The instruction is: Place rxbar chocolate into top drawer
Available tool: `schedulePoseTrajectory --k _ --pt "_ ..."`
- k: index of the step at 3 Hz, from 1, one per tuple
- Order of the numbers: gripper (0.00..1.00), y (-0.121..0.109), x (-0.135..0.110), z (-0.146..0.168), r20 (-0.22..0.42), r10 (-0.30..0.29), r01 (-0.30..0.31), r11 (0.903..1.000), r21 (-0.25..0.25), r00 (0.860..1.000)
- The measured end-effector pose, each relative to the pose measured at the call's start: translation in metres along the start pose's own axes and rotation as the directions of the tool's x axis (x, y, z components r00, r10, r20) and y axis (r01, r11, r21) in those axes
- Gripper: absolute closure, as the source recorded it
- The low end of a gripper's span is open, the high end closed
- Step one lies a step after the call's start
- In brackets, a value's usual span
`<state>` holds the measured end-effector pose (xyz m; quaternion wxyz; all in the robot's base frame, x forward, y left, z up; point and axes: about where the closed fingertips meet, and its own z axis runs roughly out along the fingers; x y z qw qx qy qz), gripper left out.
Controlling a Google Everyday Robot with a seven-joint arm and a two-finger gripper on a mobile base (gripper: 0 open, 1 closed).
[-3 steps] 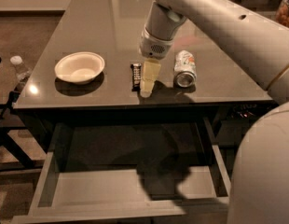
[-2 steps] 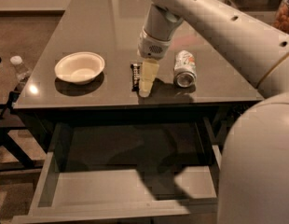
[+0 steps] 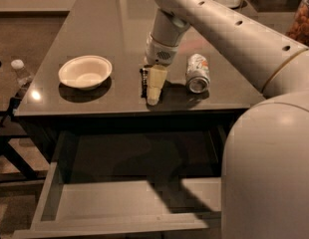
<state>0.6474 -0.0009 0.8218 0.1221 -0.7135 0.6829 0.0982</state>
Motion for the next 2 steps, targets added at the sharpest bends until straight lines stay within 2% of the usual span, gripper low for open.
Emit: schedulePoseTrajectory --k 1,2 --pt "0.19 0.0001 0.0015 0.0058 -0.004 -0.003 0.003 1.0000 -0.008 1.000" --pt "0.42 0.0001 0.0015 0.0058 -0.004 -0.003 0.003 1.0000 -0.008 1.000"
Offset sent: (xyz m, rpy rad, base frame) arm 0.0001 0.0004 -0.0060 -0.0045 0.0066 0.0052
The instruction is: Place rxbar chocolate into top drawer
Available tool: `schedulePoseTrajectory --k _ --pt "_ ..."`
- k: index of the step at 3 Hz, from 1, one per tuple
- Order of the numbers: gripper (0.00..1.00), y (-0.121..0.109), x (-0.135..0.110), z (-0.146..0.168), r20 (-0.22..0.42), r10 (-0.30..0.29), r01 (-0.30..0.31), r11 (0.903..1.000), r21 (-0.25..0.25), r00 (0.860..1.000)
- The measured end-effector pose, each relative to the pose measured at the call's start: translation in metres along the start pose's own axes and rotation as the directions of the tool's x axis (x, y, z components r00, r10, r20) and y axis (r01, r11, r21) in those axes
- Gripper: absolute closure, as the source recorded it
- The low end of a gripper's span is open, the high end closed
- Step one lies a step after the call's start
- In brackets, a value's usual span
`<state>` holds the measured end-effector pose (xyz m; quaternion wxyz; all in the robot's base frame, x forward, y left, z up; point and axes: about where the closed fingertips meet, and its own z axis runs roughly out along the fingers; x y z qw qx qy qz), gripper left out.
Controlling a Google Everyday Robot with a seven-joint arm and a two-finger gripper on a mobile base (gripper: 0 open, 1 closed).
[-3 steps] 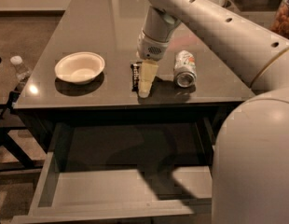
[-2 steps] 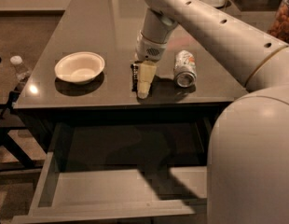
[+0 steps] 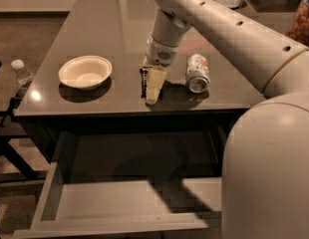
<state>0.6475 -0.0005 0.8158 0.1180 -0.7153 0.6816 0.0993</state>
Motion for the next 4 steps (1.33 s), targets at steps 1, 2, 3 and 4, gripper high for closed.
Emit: schedulePoseTrajectory --k 1,2,3,4 --pt "0.65 0.000 0.000 0.000 0.000 0.000 0.000 1.0000 0.000 1.000" --pt "0.88 0.000 0.000 0.000 0.000 0.000 0.000 1.0000 0.000 1.000" --pt "1.00 0.000 -0.003 -0.008 0.000 0.000 0.000 1.0000 0.000 1.000" --pt "1.00 -0.001 -0.005 -0.017 0.000 0.000 0.000 1.0000 0.000 1.000"
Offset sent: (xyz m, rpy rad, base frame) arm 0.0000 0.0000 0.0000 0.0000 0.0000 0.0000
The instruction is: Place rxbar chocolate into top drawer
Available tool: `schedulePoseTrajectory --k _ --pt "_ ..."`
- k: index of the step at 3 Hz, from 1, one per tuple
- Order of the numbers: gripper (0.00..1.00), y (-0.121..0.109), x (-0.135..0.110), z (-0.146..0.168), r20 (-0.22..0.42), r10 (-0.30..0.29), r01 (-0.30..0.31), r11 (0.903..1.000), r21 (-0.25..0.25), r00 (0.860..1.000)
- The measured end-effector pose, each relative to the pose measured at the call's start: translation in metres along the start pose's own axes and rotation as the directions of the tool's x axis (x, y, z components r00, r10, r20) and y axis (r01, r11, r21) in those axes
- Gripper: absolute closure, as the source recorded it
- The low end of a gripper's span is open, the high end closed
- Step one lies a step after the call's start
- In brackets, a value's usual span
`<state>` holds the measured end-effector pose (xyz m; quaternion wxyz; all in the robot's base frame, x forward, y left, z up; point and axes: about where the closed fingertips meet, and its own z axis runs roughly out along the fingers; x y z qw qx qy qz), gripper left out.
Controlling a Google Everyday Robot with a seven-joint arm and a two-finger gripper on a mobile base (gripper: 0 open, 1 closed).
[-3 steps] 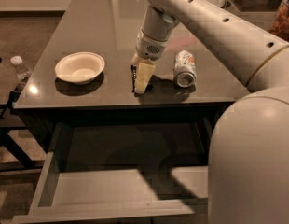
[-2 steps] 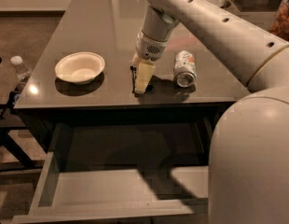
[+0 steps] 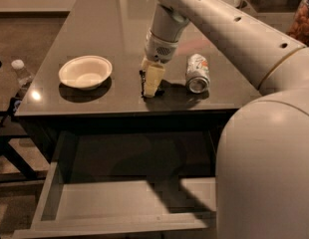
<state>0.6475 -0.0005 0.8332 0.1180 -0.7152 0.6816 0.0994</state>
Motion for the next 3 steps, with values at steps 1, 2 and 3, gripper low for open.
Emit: schedulePoseTrajectory --k 1,2,3 --pt "1.00 0.000 -0.003 -0.009 0.000 0.000 0.000 1.0000 0.000 1.000" --pt "1.00 0.000 -0.004 -0.011 0.000 0.000 0.000 1.0000 0.000 1.000" --pt "1.00 0.009 -0.018 -0.034 0.028 -0.019 0.019 0.9995 0.025 0.999"
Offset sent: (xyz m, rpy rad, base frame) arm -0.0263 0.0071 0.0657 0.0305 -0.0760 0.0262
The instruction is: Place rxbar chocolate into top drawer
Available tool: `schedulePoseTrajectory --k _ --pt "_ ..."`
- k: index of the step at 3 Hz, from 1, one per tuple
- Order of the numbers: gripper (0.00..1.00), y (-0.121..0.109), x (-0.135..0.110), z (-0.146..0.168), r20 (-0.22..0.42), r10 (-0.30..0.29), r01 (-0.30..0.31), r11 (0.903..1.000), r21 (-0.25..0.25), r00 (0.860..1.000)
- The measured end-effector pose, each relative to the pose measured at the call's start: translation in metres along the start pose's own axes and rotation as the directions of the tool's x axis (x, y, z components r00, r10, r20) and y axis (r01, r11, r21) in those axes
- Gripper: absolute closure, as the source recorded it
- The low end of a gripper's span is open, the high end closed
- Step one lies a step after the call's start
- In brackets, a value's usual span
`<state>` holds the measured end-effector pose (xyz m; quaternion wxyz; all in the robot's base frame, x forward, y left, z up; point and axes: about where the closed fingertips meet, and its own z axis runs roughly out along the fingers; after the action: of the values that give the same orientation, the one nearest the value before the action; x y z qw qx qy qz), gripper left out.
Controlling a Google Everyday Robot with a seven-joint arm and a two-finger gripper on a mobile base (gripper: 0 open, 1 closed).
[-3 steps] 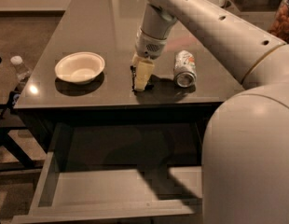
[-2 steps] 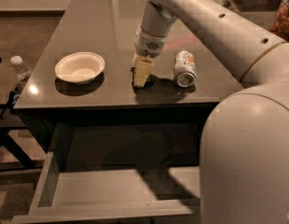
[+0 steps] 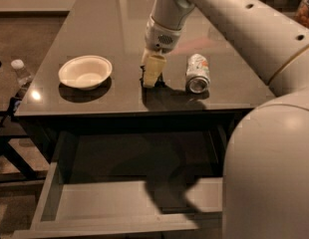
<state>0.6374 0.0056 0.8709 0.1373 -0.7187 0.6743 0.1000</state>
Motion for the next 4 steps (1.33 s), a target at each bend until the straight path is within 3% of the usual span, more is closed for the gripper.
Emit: schedulePoseTrajectory --k 1,2,3,4 --pt "1.00 0.011 -0.015 -0.033 0.067 -0.043 0.040 0.9981 0.047 0.997" --pt "1.00 0.011 -0.016 -0.032 0.070 -0.043 0.040 0.9981 0.047 0.997" --pt "1.00 0.059 -0.033 -0.036 0.114 -0.056 0.056 0.9984 0.003 0.992" --pt "1.00 0.067 -0.038 -0.034 0.118 -0.063 0.065 0.9979 -0.011 0.991"
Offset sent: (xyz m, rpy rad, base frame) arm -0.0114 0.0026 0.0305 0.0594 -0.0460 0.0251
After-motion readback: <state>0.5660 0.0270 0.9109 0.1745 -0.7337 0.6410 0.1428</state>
